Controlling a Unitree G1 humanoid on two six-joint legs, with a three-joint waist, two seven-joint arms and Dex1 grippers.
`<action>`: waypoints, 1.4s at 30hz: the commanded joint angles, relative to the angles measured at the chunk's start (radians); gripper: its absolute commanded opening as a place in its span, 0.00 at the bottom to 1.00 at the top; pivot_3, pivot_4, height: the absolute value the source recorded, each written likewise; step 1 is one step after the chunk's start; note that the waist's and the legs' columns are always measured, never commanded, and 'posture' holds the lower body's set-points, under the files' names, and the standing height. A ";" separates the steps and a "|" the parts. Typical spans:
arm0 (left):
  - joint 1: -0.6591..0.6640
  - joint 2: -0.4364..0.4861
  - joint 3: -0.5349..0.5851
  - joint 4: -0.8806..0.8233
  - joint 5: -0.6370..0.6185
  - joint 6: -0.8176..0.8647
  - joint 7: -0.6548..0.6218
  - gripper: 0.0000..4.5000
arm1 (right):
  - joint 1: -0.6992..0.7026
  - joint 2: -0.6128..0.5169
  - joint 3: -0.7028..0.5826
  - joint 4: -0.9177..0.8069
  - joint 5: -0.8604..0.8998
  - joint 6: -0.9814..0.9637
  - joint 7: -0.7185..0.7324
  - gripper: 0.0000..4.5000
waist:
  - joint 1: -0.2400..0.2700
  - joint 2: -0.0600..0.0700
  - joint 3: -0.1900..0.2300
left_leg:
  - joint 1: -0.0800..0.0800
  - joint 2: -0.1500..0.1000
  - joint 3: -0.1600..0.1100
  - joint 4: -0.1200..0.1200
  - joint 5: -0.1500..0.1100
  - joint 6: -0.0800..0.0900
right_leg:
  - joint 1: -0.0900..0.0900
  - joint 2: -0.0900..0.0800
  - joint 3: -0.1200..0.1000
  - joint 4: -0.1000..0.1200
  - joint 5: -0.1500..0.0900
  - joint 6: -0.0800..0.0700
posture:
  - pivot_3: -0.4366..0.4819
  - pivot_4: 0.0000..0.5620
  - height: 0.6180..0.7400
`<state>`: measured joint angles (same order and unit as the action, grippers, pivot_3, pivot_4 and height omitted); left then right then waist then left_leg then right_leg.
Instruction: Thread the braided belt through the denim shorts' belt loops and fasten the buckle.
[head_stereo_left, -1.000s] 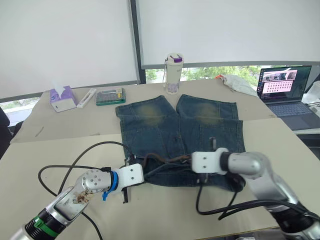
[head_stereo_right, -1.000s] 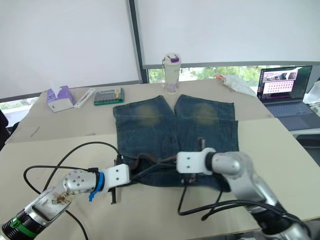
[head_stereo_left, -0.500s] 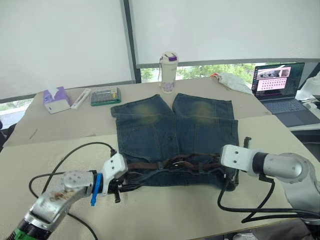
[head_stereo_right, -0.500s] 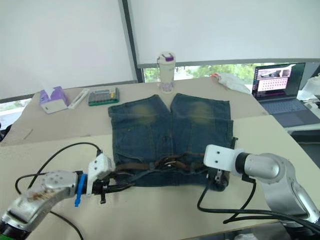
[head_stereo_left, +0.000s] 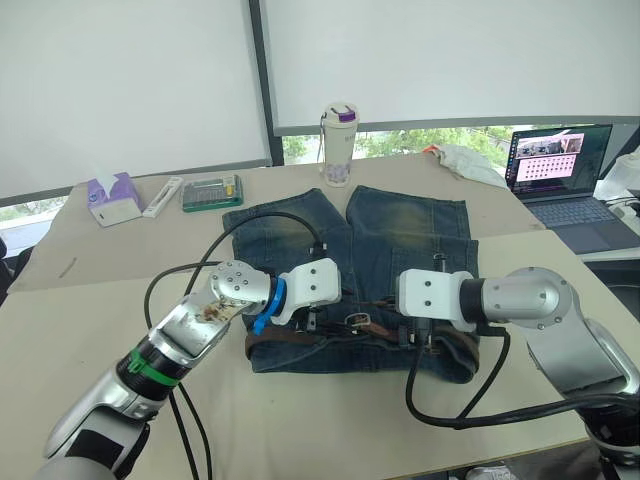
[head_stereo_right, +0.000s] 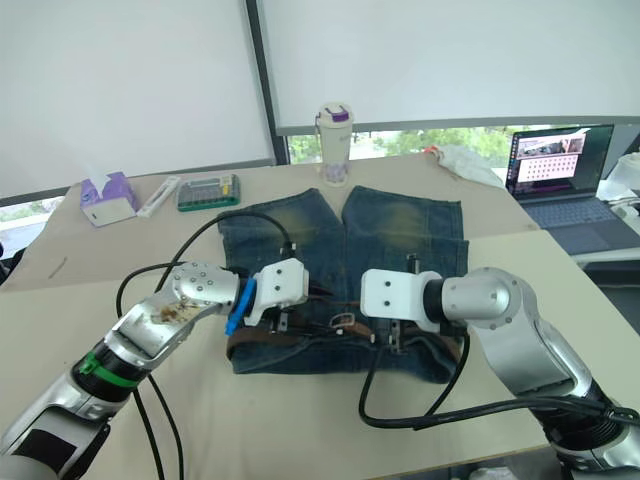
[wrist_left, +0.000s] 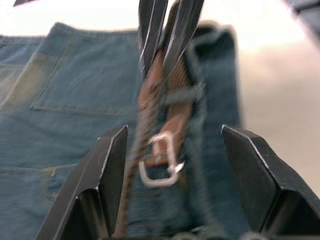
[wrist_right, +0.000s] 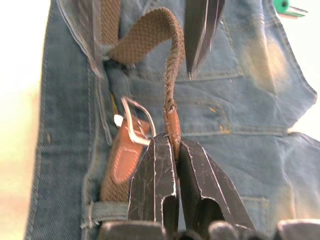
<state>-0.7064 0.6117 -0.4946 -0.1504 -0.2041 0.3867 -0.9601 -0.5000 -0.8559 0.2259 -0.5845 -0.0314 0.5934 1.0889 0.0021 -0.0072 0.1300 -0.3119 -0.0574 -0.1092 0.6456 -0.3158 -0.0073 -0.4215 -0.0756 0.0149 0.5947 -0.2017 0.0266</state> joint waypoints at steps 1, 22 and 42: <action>-0.046 -0.046 0.017 0.033 0.045 -0.036 -0.002 0.64 | -0.035 0.001 0.003 -0.057 0.028 0.033 0.000 0.00 | 0.004 0.000 0.000 | 0.000 0.000 0.000 0.001 -0.001 0.001 | 0.000 0.000 0.000 0.000 0.000 0.000 | 0.48 0.27 1.00; 0.069 0.054 0.090 0.089 0.222 -0.171 -0.048 0.00 | 0.104 0.073 0.126 0.015 -0.004 0.205 -0.233 0.40 | 0.008 0.001 -0.001 | 0.000 -0.001 -0.001 0.005 -0.001 0.002 | 0.000 0.000 -0.001 0.001 0.000 0.001 | 0.48 0.27 1.00; 0.266 -0.039 0.099 -0.009 0.307 -0.100 0.075 0.00 | 0.091 0.158 0.055 0.071 0.039 0.293 -0.302 0.01 | 0.008 0.002 -0.003 | 0.001 0.000 -0.001 0.006 -0.003 0.005 | 0.000 0.000 -0.001 0.002 0.001 0.001 | 0.48 0.27 1.00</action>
<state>-0.4347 0.5942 -0.3953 -0.1313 0.0908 0.2609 -0.9095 -0.3842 -0.7065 0.3174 -0.4675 -0.0111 0.8757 0.7981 0.0096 -0.0052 0.1267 -0.3114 -0.0576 -0.1099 0.6519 -0.3184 -0.0025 -0.4212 -0.0760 0.0142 0.5969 -0.2009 0.0277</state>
